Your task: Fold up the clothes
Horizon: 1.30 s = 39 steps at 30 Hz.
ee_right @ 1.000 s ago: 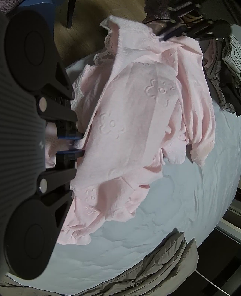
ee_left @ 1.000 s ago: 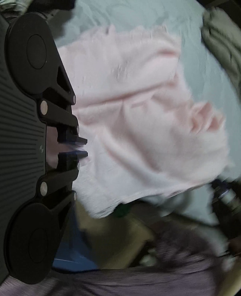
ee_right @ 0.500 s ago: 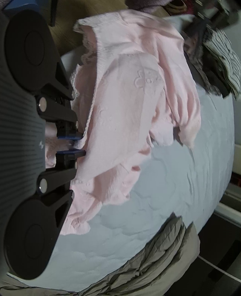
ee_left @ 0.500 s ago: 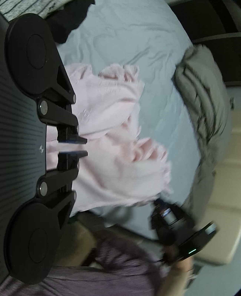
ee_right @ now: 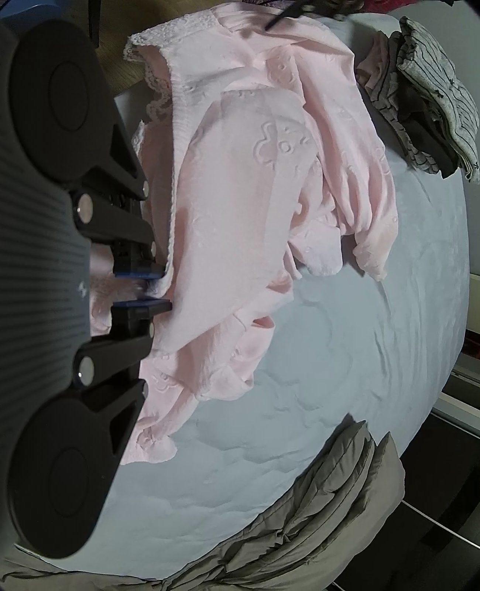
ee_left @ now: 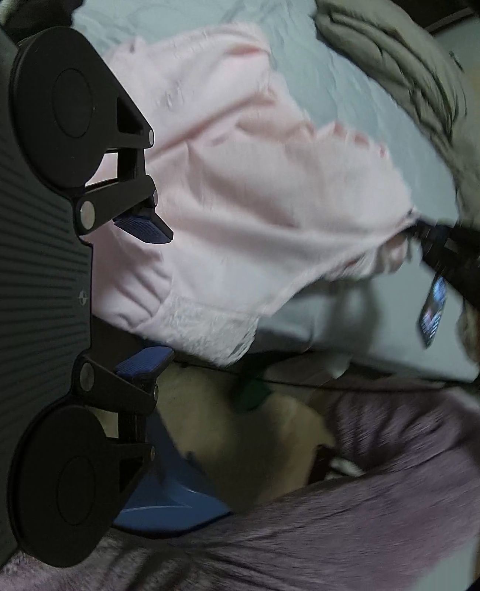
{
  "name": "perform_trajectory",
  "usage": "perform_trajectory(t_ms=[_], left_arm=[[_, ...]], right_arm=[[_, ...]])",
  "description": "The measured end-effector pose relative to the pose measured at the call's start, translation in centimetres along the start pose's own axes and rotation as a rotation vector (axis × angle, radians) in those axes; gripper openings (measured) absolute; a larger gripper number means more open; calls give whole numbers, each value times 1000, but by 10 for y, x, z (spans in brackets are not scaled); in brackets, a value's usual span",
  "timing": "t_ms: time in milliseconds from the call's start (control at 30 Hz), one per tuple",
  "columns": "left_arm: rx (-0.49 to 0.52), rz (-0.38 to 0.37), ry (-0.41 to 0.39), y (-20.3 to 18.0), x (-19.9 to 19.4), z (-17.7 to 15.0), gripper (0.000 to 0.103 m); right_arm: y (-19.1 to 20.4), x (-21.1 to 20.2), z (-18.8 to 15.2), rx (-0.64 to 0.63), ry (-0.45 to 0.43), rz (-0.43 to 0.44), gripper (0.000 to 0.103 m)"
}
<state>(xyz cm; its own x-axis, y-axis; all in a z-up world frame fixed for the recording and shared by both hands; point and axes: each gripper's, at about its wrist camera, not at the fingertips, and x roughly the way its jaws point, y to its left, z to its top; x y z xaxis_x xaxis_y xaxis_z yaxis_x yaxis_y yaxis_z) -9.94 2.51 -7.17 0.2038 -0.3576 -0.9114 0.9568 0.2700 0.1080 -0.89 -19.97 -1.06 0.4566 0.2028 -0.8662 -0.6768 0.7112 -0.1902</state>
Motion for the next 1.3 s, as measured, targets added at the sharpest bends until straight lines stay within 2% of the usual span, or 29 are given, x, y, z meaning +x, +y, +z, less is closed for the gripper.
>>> perform_trajectory(t_ms=[133,200,233,333,367,467,600,767,867,1000,1167,1233,1267,1300], left_arm=[[38,82,44,-8,23,2,60],[25,86,71,-7,33,1,58],[10,77,78,-5,35,1,51],[-48,49,89,2,36,0,20],[-77,43,87,6,35,-1,12],[-162,45,53,19,24,-4,7],[-300,99,-30,40,-5,-13,6],[-522,206,-190,75,-63,-33,6],[-645,261,-274,97,-94,-43,5],[-727,326,-297,120,-116,-40,5],[-792,393,-267,147,-126,-43,5],[-847,427,-263,161,-128,-48,5],[-886,443,-259,170,-128,-52,5],[-924,459,-256,179,-128,-56,5]], right_arm=[[0,2,0,0,5,4,12],[0,2,0,-2,5,5,12],[0,2,-1,-3,5,6,12],[0,2,-1,-5,4,8,12],[0,2,-1,-7,5,8,12],[1,2,-1,-12,7,7,12],[1,-1,-4,-13,3,7,12],[4,-3,-11,-15,9,26,12],[11,-8,-13,-10,-12,93,12],[16,-16,-3,12,-63,164,12],[13,-24,19,44,-135,166,14],[10,-27,27,63,-174,149,23],[9,-28,30,66,-192,137,42],[8,-30,33,64,-208,129,48]])
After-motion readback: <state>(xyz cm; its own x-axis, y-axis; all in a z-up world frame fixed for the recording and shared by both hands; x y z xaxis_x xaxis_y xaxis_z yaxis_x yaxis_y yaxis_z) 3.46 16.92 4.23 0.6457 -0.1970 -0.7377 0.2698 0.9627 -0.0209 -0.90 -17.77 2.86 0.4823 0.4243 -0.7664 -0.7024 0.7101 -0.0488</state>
